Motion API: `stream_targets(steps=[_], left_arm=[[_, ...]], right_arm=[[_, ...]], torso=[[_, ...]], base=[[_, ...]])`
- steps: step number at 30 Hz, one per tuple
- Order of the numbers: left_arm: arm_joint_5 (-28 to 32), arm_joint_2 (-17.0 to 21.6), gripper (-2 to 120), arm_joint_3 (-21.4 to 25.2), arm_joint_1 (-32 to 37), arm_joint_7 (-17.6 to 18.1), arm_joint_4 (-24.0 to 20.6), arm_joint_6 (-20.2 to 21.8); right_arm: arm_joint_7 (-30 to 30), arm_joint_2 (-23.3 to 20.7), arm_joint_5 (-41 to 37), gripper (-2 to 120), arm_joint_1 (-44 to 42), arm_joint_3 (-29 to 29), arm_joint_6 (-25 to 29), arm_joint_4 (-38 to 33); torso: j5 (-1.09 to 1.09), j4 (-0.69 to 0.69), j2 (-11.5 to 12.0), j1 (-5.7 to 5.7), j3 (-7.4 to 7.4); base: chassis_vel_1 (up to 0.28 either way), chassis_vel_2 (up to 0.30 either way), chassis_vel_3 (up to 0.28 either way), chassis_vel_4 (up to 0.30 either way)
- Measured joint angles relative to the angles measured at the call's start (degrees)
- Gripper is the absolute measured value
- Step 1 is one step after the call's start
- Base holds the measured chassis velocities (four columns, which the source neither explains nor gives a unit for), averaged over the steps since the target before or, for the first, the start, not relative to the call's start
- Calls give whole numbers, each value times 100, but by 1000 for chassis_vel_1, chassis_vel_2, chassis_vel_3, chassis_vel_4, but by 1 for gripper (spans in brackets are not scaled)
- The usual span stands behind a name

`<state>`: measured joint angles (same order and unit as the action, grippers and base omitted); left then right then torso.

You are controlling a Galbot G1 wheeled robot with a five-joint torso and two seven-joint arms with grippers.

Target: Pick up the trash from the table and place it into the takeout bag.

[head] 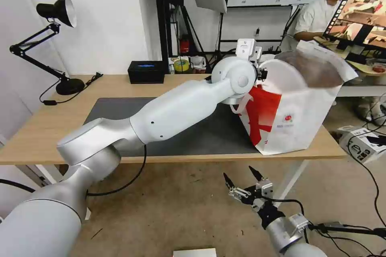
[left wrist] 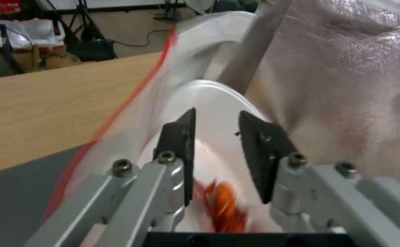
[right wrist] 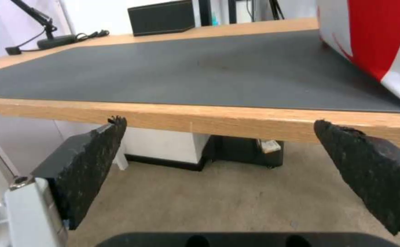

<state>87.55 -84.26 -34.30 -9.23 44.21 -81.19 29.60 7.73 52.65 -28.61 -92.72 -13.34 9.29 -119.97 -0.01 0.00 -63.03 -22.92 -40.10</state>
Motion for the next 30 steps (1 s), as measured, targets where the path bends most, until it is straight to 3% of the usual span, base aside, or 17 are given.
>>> stream_targets(steps=[4,5,8,13,16,17,20,21,24,25,28,30], left_arm=[[-8,50,55,44,4,-17,-64,-109],[-8,50,55,44,4,-17,-64,-109],[-236,273,71,225,29,-190,-342,-498],[-353,647,83,439,91,-512,-672,-927],[-611,1320,97,703,295,-999,-1112,-1338],[-611,1320,97,703,295,-999,-1112,-1338],[-1131,2113,100,887,669,-1752,-1531,-1765],[-1131,2113,100,887,669,-1752,-1531,-1765],[-1402,2938,100,1307,1369,-2316,-1931,-2044],[-1402,2938,100,1307,1369,-2316,-1931,-2044],[-1679,3530,100,1784,2142,-2576,-2362,-2327],[-1741,3700,100,1984,2422,-2648,-2502,-2459]], right_arm=[[0,0,0,100,0,0,0,0],[0,0,0,100,0,0,0,0],[0,0,0,100,-1,0,0,0],[0,0,0,100,-1,0,0,0],[0,0,0,100,0,0,0,0],[0,0,0,100,0,0,0,0],[0,0,0,100,0,0,0,0],[0,0,0,100,0,0,0,0],[1,0,0,100,0,0,0,0],[1,0,0,100,0,0,0,0],[-2,-1,0,100,0,0,0,0],[0,0,0,100,0,0,0,0]], torso=[[0,0,0,0,0],[0,0,0,0,0],[0,-1,0,0,0],[0,-1,0,0,0],[-1,0,0,0,0],[-1,0,0,0,0],[-2,2,0,0,0],[-2,2,0,0,0],[-2,2,0,0,0],[-2,2,0,0,0],[-5,4,0,0,-1],[-2,1,0,0,0]], base=[[0,0,0,0],[0,0,0,0],[0,0,0,0],[0,0,0,0],[0,0,0,0],[0,0,0,0],[0,0,0,0],[0,0,0,0],[0,0,0,0],[0,0,0,0],[0,0,0,0],[0,0,0,0]])
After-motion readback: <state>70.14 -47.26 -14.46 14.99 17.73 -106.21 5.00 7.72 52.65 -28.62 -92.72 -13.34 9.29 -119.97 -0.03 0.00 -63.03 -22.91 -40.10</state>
